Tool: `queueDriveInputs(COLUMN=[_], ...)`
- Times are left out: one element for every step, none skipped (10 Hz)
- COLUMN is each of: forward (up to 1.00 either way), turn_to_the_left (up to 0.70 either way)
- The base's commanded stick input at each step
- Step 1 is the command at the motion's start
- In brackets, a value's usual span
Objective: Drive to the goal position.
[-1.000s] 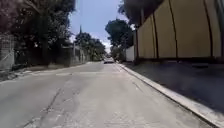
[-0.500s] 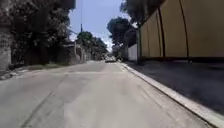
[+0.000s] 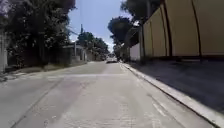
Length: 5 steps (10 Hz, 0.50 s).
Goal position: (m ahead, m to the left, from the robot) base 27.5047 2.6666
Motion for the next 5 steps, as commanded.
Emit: queueDriveInputs(forward=[1.00,1.00,1.00,1.00,1.00], turn_to_the_left=[0.00,0.00,0.00,0.00,0.00])
